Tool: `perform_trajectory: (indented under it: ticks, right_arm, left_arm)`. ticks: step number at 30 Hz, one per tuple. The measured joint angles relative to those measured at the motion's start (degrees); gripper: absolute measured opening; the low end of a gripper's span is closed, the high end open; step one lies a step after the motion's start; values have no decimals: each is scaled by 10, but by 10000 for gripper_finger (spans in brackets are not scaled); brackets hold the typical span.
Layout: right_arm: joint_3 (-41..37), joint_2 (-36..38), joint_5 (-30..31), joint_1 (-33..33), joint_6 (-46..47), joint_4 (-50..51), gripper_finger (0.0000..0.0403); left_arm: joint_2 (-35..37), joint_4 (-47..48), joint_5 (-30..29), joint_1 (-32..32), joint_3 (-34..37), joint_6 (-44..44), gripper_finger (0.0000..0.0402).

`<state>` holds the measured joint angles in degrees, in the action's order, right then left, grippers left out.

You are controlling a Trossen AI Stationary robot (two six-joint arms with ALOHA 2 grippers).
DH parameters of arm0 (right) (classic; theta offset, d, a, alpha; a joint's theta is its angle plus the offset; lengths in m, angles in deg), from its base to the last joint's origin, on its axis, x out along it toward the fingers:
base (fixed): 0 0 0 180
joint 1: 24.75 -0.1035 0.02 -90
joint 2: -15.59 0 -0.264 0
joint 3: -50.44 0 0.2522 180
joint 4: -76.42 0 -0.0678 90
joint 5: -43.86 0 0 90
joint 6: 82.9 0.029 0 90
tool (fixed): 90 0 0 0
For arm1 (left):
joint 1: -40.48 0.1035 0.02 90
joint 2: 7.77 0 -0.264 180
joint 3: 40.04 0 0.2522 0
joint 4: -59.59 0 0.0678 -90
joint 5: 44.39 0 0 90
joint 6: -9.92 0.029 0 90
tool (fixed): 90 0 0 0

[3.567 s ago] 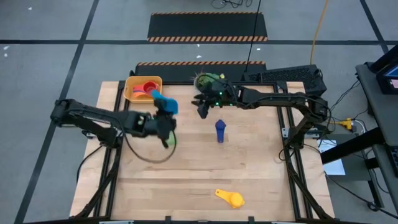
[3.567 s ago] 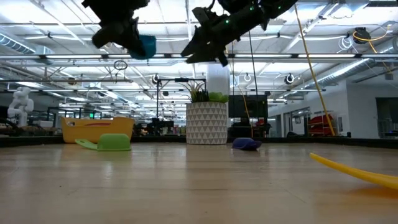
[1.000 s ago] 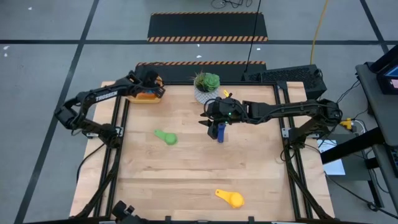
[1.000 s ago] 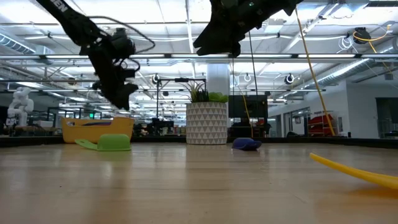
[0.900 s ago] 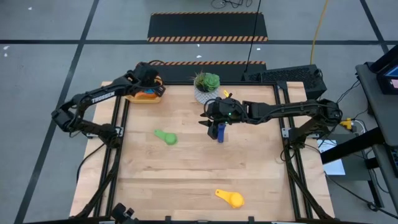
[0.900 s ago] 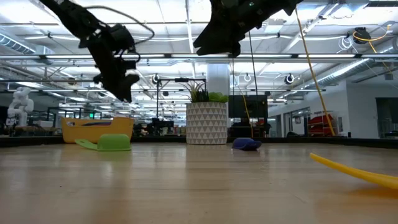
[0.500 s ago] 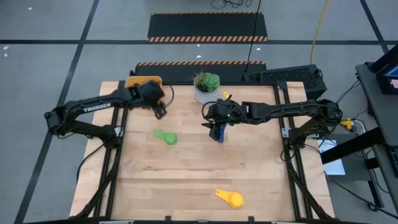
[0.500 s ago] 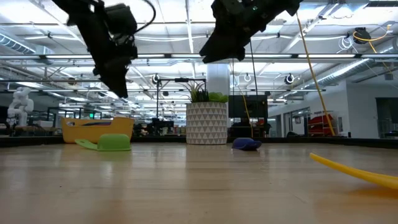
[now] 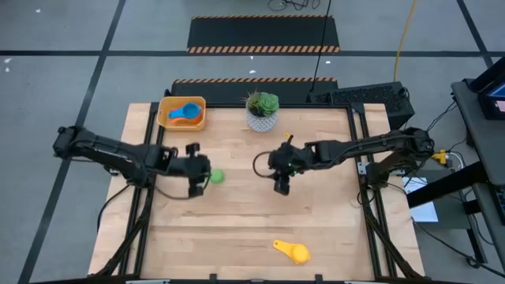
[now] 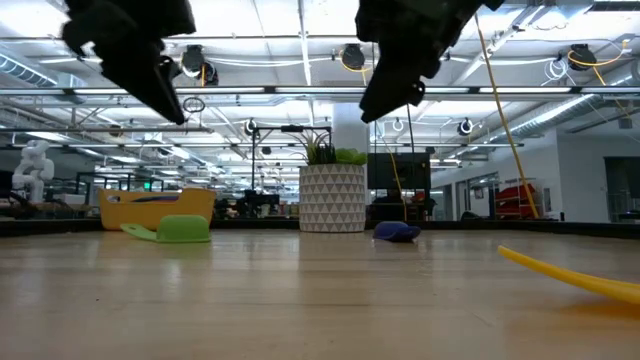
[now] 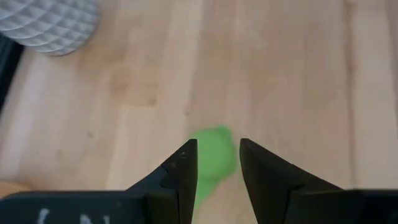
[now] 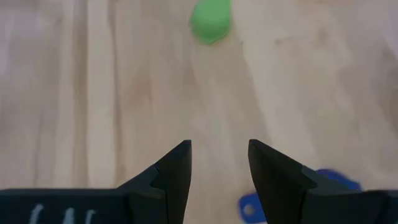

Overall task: Nest measuring cups in basket
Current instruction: Stack the yellow measuring cup on top of the light blue measuring cup in the yellow bin

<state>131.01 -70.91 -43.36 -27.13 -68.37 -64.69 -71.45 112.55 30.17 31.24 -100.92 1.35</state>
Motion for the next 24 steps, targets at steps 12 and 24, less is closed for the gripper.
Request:
perform_trajectory:
  ticks: [12, 24]
  right_arm:
    - [0, 0, 7, -86, 54, 13, 153]
    - [0, 0, 94, -143, 137, -16, 153]
  left_arm:
    - [0, -130, -45, -181, 42, -30, 122]
    - [-118, -406, 2, -238, 42, 193, 125]
